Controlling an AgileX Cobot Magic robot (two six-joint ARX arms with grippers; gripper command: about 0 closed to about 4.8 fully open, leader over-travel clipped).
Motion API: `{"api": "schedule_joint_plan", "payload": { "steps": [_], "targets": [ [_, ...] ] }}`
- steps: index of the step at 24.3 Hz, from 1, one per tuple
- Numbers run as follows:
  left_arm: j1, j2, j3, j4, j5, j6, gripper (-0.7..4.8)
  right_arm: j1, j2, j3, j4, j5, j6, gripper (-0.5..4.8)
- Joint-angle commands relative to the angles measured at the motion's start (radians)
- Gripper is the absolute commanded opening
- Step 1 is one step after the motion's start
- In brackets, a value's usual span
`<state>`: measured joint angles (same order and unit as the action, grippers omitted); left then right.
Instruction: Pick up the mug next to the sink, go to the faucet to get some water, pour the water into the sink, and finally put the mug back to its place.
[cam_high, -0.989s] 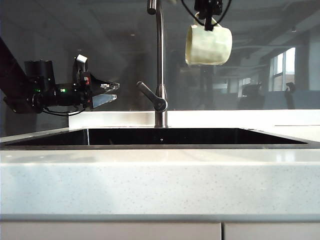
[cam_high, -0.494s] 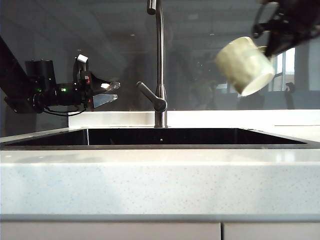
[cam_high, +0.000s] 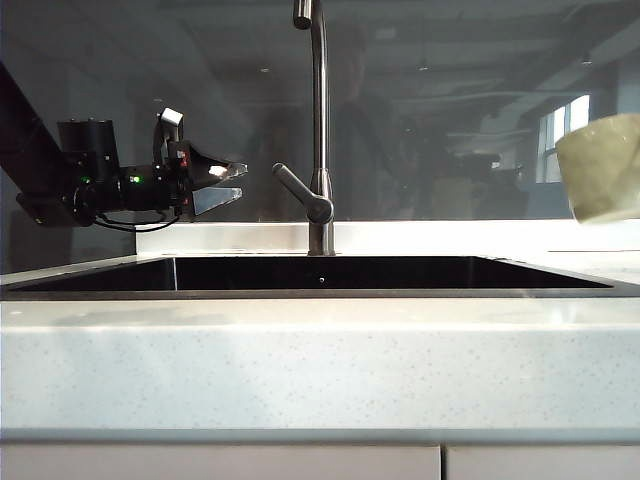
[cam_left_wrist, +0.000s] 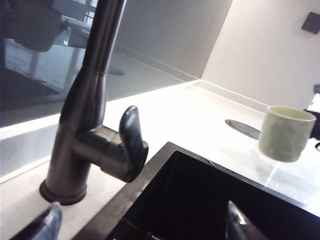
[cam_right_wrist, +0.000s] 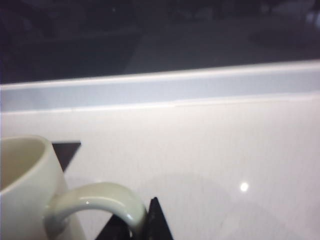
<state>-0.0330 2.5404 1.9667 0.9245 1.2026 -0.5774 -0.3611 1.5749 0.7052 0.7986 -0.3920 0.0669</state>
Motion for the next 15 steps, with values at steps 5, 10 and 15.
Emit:
{"api": "schedule_joint_plan", "payload": {
  "steps": [5, 10, 15],
  "targets": [
    [-0.006, -0.008, 0.005, 0.017, 0.006, -0.002, 4.22, 0.04, 0.156, 0.004, 0.305, -0.026, 0.04, -0.01],
    [-0.006, -0.008, 0.005, 0.017, 0.006, -0.002, 4.22, 0.05, 0.244, 0.004, 0.447, -0.003, 0.042, 0.22],
    [-0.006, -0.008, 0.005, 0.017, 0.006, -0.002, 4.22, 0.05, 0.32, 0.004, 0.541, -0.003, 0.077, 0.22]
  ]
}}
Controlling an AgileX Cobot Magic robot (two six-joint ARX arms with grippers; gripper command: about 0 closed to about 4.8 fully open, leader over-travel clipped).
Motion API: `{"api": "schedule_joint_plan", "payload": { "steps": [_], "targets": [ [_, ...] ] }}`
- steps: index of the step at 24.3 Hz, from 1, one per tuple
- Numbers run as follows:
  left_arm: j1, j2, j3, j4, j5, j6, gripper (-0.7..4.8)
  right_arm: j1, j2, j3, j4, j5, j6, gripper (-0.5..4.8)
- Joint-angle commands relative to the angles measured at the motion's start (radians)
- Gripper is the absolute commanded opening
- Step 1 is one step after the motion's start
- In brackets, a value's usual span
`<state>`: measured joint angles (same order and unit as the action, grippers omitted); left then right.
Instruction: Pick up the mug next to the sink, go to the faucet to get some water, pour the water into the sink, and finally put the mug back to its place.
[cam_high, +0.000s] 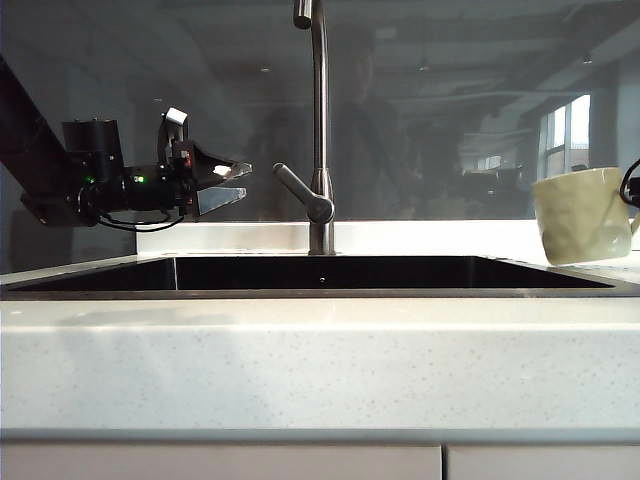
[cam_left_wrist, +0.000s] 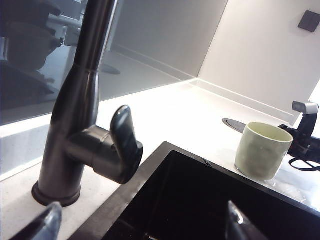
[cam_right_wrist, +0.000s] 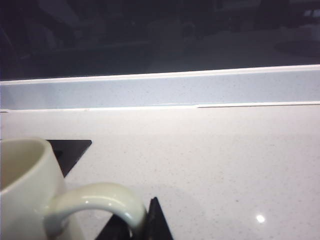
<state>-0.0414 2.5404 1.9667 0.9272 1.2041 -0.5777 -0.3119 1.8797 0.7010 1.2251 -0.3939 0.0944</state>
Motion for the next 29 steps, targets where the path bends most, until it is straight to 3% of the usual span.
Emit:
{"api": "schedule_joint_plan", "payload": {
  "steps": [1, 19, 20, 21, 23, 29],
  "targets": [
    [0.002, -0.008, 0.005, 0.014, 0.005, -0.007, 4.22, 0.001, 0.04, 0.008, 0.152, 0.0, 0.063, 0.22],
    [0.002, -0.008, 0.002, 0.014, 0.014, -0.007, 4.22, 0.024, 0.086, 0.008, 0.18, 0.035, 0.063, 0.23],
    [0.002, -0.008, 0.002, 0.014, 0.015, -0.007, 4.22, 0.024, 0.086, 0.008, 0.18, 0.035, 0.063, 0.29],
    [0.002, -0.008, 0.002, 0.013, 0.015, -0.007, 4.22, 0.024, 0.086, 0.008, 0.179, 0.032, 0.063, 0.95],
    [0.002, -0.008, 0.002, 0.013, 0.015, -0.006, 4.22, 0.024, 0.086, 0.008, 0.179, 0.03, 0.063, 1.58],
    [0.002, -0.008, 0.002, 0.013, 0.015, -0.006, 4.22, 0.023, 0.086, 0.008, 0.177, 0.013, 0.063, 1.58]
  ]
}}
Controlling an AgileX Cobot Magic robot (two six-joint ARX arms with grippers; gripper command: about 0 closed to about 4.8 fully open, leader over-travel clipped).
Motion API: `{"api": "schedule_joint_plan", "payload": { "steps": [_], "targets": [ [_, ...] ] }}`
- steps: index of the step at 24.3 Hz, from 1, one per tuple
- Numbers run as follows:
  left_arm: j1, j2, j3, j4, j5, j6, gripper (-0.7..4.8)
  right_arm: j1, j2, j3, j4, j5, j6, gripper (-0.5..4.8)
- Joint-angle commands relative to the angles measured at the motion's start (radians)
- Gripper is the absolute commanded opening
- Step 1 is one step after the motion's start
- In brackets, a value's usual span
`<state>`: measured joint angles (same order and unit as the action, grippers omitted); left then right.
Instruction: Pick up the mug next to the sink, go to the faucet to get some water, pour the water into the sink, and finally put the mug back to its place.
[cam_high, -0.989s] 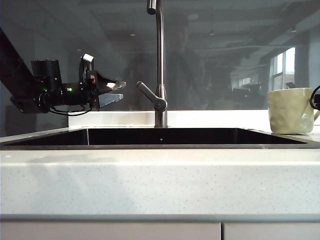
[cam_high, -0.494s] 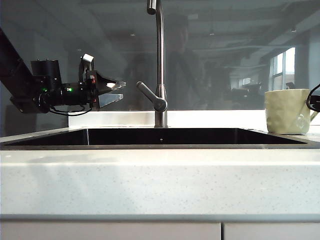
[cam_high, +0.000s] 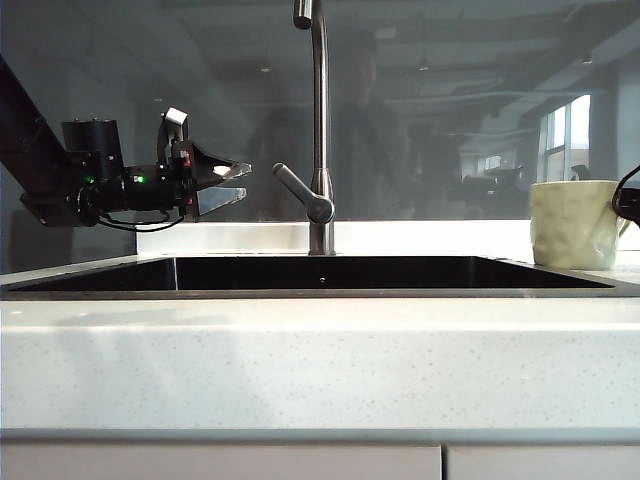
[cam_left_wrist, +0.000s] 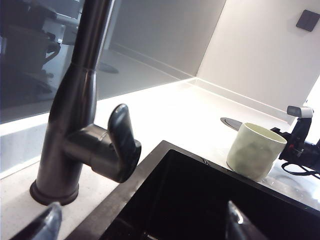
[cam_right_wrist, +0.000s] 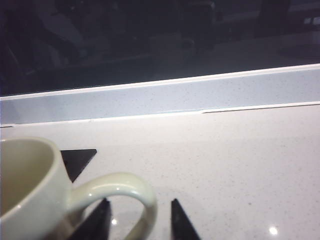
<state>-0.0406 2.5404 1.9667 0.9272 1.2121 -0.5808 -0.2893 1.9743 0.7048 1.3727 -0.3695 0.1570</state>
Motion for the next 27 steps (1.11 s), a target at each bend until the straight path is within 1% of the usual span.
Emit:
{"api": "schedule_joint_plan", "payload": {
  "steps": [1, 3, 7, 12, 13, 14, 15, 16, 17, 18, 19, 20, 21, 24, 25, 27],
  "targets": [
    [0.001, -0.008, 0.002, 0.013, 0.007, -0.003, 4.22, -0.002, -0.009, 0.004, 0.026, -0.014, 0.001, 1.58],
    [0.001, -0.008, 0.002, 0.013, 0.007, -0.003, 4.22, -0.001, -0.009, 0.004, 0.027, -0.019, 0.001, 1.58],
    [0.001, -0.008, 0.002, 0.013, 0.007, -0.003, 4.22, -0.003, -0.021, -0.01, 0.027, -0.076, 0.017, 1.58],
    [0.002, -0.008, 0.002, 0.013, 0.007, -0.004, 4.21, -0.039, -0.128, -0.139, 0.031, -0.073, 0.049, 1.58],
    [0.003, -0.008, 0.002, 0.014, 0.008, -0.005, 3.89, -0.044, -0.168, -0.171, 0.031, -0.07, 0.054, 1.57],
    [0.003, -0.01, 0.002, 0.024, 0.025, -0.032, 2.7, -0.053, -0.217, -0.204, 0.031, -0.07, 0.062, 1.38],
    [0.003, -0.01, 0.002, 0.045, 0.041, -0.055, 1.19, -0.054, -0.255, -0.226, 0.03, -0.07, 0.077, 0.88],
    [0.003, -0.01, 0.002, 0.105, 0.065, -0.105, 0.11, -0.054, -0.325, -0.264, 0.03, -0.078, 0.1, -0.12],
    [0.003, -0.01, 0.002, 0.149, 0.068, -0.16, -0.03, -0.053, -0.369, -0.286, 0.029, -0.078, 0.114, -0.06],
    [0.003, -0.01, 0.002, 0.211, 0.067, -0.219, -0.05, -0.05, -0.416, -0.306, 0.026, -0.078, 0.136, -0.06],
    [0.003, -0.01, 0.002, 0.362, 0.06, -0.335, -0.04, -0.047, -0.503, -0.339, 0.012, -0.077, 0.18, -0.06],
    [0.006, -0.01, 0.001, 0.549, 0.024, -0.478, -0.03, -0.047, -0.576, -0.367, -0.004, -0.077, 0.221, -0.06],
    [0.01, -0.026, 0.0, 0.548, 0.018, -0.52, -0.02, -0.047, -0.636, -0.384, -0.029, -0.076, 0.254, -0.06],
    [0.014, -0.066, 0.0, 0.548, 0.047, -0.537, -0.02, -0.046, -0.768, -0.403, -0.134, -0.078, 0.272, -0.06],
    [0.016, -0.102, 0.0, 0.548, 0.051, -0.536, -0.02, -0.045, -0.877, -0.402, -0.258, -0.077, 0.274, -0.06],
    [0.017, -0.15, 0.0, 0.548, 0.048, -0.533, -0.02, -0.035, -0.983, -0.402, -0.374, -0.073, 0.273, -0.06]
  ]
}}
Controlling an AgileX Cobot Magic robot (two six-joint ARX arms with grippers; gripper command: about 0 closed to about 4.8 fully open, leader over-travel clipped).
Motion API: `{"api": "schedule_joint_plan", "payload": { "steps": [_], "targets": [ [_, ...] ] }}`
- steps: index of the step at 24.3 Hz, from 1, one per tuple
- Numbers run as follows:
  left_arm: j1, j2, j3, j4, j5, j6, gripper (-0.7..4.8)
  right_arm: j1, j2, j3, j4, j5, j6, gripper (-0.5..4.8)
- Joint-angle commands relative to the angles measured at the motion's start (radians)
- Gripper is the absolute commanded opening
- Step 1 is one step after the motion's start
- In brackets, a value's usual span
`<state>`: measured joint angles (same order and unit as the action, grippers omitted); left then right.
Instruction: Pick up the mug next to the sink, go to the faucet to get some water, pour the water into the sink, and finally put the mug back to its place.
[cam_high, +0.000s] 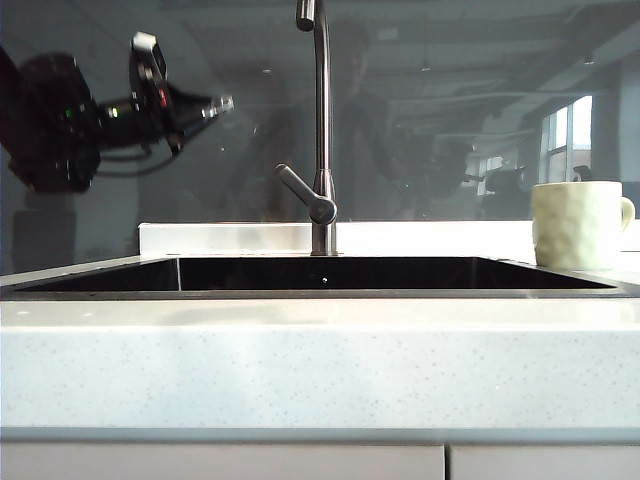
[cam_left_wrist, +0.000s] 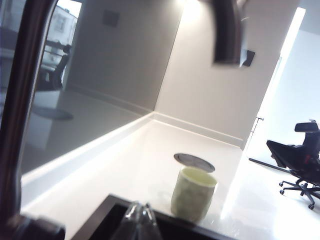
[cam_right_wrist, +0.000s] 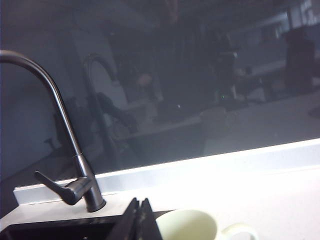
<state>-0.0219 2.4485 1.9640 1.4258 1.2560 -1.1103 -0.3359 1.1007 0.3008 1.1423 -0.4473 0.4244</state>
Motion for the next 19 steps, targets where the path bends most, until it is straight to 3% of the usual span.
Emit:
{"api": "schedule_joint_plan", "payload": {
  "steps": [1, 12, 16, 19],
  "targets": [
    [-0.002, -0.084, 0.002, 0.05, 0.005, -0.001, -0.02, 0.011, -0.154, 0.002, -0.194, 0.009, 0.003, -0.06],
    [0.019, -0.39, -0.017, 0.049, 0.002, -0.006, 0.01, 0.025, -0.524, 0.002, -0.597, 0.004, 0.002, -0.06],
    [0.059, -0.532, -0.128, 0.048, -0.04, 0.01, 0.02, 0.058, -0.601, 0.002, -0.678, 0.047, -0.005, -0.06],
    [0.103, -0.66, -0.253, 0.045, -0.073, 0.068, 0.02, 0.088, -0.655, 0.002, -0.767, 0.093, -0.009, -0.06]
  ]
}}
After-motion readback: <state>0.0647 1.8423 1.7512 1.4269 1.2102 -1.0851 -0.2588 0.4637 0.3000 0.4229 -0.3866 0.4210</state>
